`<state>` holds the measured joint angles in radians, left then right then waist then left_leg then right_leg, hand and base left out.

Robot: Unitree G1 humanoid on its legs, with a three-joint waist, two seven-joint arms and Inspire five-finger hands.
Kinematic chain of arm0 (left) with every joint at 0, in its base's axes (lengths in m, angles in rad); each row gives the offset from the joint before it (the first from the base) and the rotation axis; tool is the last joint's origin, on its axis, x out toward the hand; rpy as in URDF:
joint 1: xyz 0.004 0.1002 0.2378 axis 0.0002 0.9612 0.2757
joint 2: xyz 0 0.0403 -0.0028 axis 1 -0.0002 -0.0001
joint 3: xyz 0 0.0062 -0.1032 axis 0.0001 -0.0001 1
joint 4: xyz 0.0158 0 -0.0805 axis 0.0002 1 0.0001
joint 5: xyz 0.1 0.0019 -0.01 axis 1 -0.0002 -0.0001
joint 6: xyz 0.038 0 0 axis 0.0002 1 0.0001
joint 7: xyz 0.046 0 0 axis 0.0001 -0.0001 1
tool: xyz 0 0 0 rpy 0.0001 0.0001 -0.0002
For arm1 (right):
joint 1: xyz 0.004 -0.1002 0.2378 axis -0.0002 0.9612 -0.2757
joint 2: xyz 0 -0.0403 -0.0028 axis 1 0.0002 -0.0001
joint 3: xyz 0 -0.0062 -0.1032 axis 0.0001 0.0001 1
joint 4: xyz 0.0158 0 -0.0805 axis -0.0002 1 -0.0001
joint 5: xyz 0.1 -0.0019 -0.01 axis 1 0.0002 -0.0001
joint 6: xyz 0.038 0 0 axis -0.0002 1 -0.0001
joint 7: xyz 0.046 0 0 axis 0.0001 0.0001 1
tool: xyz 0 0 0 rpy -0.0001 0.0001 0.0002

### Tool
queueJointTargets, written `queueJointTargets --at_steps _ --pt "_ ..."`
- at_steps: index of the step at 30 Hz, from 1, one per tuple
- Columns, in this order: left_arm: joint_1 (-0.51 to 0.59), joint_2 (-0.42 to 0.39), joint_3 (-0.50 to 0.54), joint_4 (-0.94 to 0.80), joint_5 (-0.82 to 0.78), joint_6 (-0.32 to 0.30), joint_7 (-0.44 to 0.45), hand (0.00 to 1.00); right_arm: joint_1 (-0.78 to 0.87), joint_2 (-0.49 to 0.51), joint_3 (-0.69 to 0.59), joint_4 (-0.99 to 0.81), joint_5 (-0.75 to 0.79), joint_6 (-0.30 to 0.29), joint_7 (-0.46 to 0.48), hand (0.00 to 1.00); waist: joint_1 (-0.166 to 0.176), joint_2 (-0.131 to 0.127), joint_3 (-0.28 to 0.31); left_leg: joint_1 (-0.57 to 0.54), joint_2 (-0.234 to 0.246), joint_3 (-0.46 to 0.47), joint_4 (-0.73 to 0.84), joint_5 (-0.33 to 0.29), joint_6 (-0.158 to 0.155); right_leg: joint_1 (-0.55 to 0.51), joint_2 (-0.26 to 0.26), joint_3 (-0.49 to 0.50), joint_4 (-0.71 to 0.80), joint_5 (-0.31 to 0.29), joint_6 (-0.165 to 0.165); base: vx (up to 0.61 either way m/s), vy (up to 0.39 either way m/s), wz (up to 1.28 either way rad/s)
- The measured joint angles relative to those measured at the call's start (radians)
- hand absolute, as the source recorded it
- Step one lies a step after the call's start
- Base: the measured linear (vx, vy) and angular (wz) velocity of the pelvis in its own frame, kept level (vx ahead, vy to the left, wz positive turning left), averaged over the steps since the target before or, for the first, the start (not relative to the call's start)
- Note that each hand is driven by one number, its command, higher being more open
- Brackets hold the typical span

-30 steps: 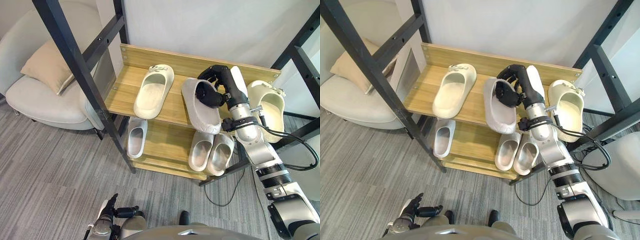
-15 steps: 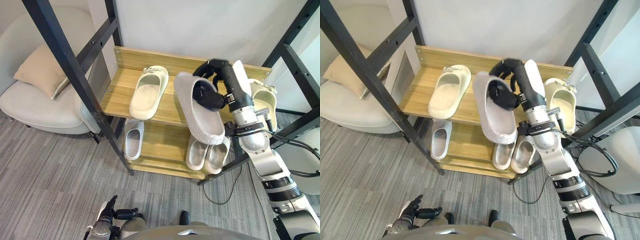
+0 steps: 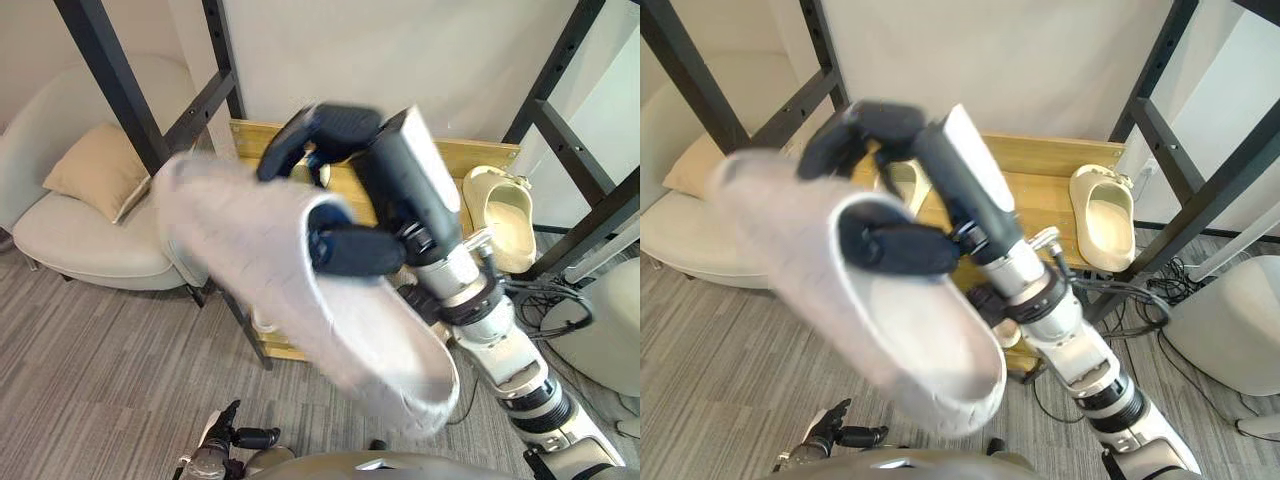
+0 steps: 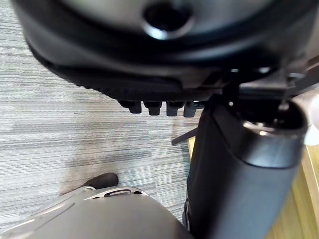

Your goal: Organize the slippers on the shoe rack

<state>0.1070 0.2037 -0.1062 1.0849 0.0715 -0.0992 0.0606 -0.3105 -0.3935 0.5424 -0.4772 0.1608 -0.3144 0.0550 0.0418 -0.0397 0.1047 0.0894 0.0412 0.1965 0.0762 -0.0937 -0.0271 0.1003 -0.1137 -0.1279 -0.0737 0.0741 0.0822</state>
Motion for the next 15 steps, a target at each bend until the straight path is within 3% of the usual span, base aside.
queueJointTargets --at_steps 5,12,15 --pt "-0.003 0.001 -0.008 0.001 0.001 0.000 0.000 1.00 0.000 0.003 0.134 0.079 0.080 0.036 0.076 0.00 0.007 0.000 -0.001 -0.001 -0.008 -0.023 -0.003 0.007 0.004 0.011 -0.007 -0.023 0.001 -0.004 0.001 -0.01 0.001 0.16" --pt "-0.013 0.009 -0.035 0.006 0.010 -0.003 0.001 1.00 0.045 -0.007 0.260 0.207 0.073 0.066 0.144 0.00 0.023 -0.004 -0.003 -0.009 -0.016 -0.075 0.000 0.014 0.009 0.021 -0.016 -0.075 0.025 -0.026 0.003 0.00 -0.009 0.24" --pt "-0.040 0.007 -0.036 0.005 0.012 -0.011 0.001 1.00 0.090 -0.028 0.265 0.257 0.006 0.068 0.131 0.00 0.032 0.003 0.019 -0.094 -0.013 -0.123 0.092 -0.008 0.009 -0.029 -0.023 -0.117 0.100 -0.059 0.002 -0.07 -0.016 0.47"
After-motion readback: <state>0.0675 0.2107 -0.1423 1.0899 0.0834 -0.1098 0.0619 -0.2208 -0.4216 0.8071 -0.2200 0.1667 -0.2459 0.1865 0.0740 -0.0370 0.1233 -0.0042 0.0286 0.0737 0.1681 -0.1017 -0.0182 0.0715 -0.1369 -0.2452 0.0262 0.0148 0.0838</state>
